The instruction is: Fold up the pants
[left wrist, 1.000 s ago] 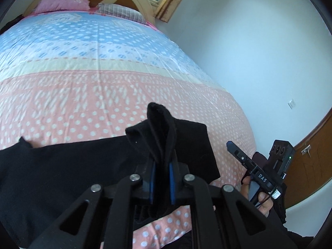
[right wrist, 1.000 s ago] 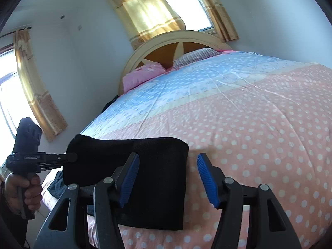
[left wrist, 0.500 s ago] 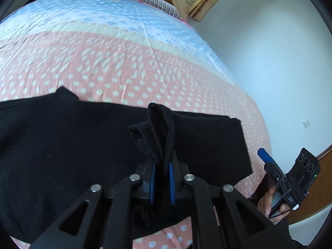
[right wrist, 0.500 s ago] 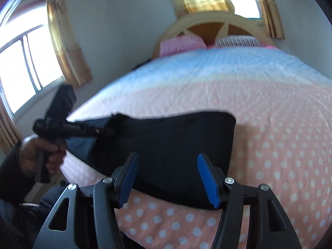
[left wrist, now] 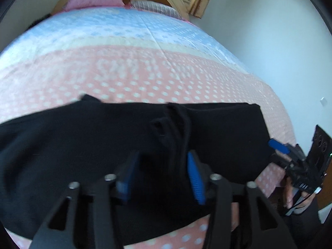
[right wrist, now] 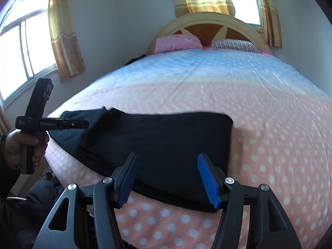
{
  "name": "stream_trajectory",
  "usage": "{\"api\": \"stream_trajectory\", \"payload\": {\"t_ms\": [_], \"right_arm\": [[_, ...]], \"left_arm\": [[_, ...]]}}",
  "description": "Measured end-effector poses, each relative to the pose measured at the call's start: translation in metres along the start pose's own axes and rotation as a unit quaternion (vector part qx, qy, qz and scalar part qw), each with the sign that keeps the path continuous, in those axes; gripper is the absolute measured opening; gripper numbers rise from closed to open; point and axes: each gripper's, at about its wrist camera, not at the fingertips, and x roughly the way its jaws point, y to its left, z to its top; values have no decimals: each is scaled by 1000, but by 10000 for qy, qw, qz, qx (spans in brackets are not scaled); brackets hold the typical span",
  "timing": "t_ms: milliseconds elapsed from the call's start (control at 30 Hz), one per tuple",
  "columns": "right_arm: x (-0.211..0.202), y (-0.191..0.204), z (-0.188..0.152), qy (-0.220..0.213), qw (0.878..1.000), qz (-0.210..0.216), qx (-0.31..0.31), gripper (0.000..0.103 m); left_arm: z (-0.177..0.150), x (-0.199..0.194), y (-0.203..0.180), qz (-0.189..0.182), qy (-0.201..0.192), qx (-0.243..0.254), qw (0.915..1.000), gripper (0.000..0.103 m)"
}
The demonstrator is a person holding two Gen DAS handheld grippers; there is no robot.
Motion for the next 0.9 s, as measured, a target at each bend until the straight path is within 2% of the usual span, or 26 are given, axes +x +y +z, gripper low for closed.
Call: {"api": "stream_trajectory", "payload": {"t_ms": [133,233,367,500,567,633,733,767,900], "right_arm": [[9,35,15,71,9984,471,-296,61],[29,62,23,144,9959,744,-484,61],[58,105,25,405,9908,926,-904,61],[85,136,18,749,9850,1045,-1148,61],[96,142,16,893,9852,919,-1139,52],[107,141,14,1063,9855,831,-1029,25],[108,139,11,1170,9850,857,-939,16],[106,140,11,1166,9844,869,-991,16],[102,145,2,1280,9815,811,-1168,15]], "left_arm": [[-10,-41,41,483,-281,39,9984,66],[-21,-73,82,1042,-503,-99,9932,72],[-40,-105,144,1690,-650,-561,9819,75],[-61,-122,194,2162,-741,-967,9687,77],[-69,-126,217,2371,-836,-1204,9603,81],[-75,-124,236,2301,-891,-1508,9573,82],[-82,-117,250,1984,-960,-1790,9589,85],[-82,-116,246,1986,-1033,-1741,9589,89],[-77,-107,233,1915,-1011,-1450,9654,90]]}}
